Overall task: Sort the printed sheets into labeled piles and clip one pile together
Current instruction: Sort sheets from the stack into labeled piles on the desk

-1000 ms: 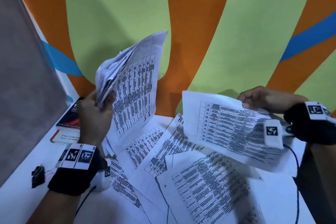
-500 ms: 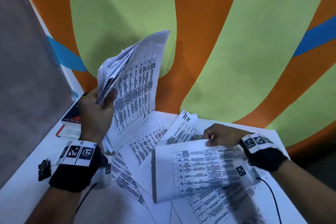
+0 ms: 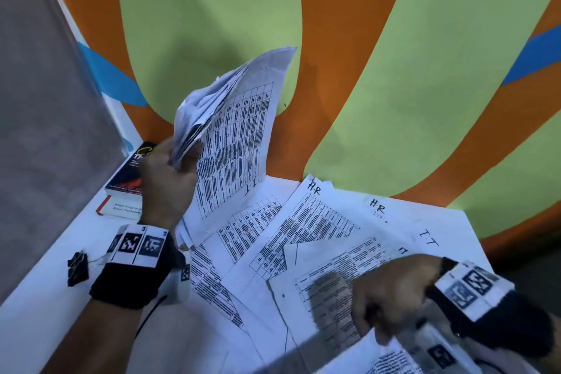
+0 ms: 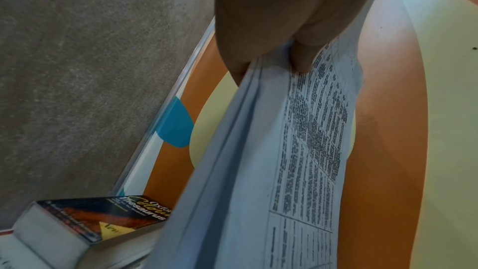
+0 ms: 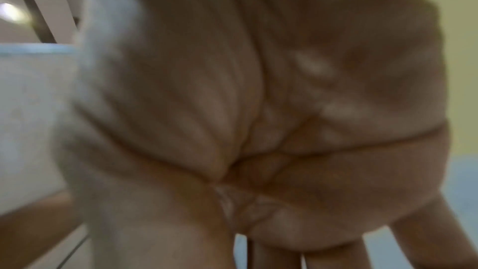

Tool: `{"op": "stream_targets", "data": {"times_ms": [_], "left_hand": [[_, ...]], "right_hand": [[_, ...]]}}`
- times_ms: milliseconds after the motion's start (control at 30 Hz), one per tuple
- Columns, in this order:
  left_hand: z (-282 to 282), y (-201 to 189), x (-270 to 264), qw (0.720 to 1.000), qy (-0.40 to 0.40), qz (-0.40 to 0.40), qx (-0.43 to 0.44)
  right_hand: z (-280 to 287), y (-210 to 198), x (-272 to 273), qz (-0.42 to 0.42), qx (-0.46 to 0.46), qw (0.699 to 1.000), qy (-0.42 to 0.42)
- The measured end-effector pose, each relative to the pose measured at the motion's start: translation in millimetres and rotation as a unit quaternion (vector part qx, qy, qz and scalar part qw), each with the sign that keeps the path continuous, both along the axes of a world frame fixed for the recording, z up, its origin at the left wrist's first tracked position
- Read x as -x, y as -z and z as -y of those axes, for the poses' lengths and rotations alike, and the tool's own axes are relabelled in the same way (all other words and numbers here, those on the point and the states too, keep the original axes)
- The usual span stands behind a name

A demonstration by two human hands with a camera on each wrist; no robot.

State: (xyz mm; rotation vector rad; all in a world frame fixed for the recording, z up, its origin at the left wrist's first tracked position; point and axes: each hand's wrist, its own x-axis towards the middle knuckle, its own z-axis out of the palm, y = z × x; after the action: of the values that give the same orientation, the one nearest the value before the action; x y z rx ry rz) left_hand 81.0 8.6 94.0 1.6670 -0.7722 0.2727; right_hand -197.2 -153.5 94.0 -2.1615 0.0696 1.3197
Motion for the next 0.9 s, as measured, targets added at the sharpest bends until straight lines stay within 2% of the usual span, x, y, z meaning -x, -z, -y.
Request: {"op": "stream_targets", "data": {"times_ms": [133, 200, 300, 400, 533, 767, 900], "left_hand": [[2, 0, 5, 1.000, 0.004, -0.002, -0.007], [4, 0, 8, 1.000, 0.008, 0.002, -0.002], [5, -1, 14, 1.000, 0.024, 0.005, 0.018], [3, 2, 11, 0.999, 0.039, 0.004, 0.027], [0, 8, 5, 0.999, 0.024, -0.020, 0.029], [7, 10, 7, 0.999, 0.031, -0.009, 0.016], [10, 10, 11, 0.999, 0.040, -0.024, 0.011]], "right_hand": [[30, -10, -7, 0.110, 0.092, 0.989, 0.047], [44, 5, -19, 0.195, 0.166, 0.965, 0.062], [52, 49, -30, 0.224, 0.254, 0.937, 0.085], [51, 92, -30, 0.260, 0.270, 0.927, 0.012], [55, 115, -19, 0.305, 0.284, 0.909, -0.007], [45, 110, -11, 0.291, 0.292, 0.910, 0.036], [26, 108, -16, 0.281, 0.255, 0.924, 0.051]]}}
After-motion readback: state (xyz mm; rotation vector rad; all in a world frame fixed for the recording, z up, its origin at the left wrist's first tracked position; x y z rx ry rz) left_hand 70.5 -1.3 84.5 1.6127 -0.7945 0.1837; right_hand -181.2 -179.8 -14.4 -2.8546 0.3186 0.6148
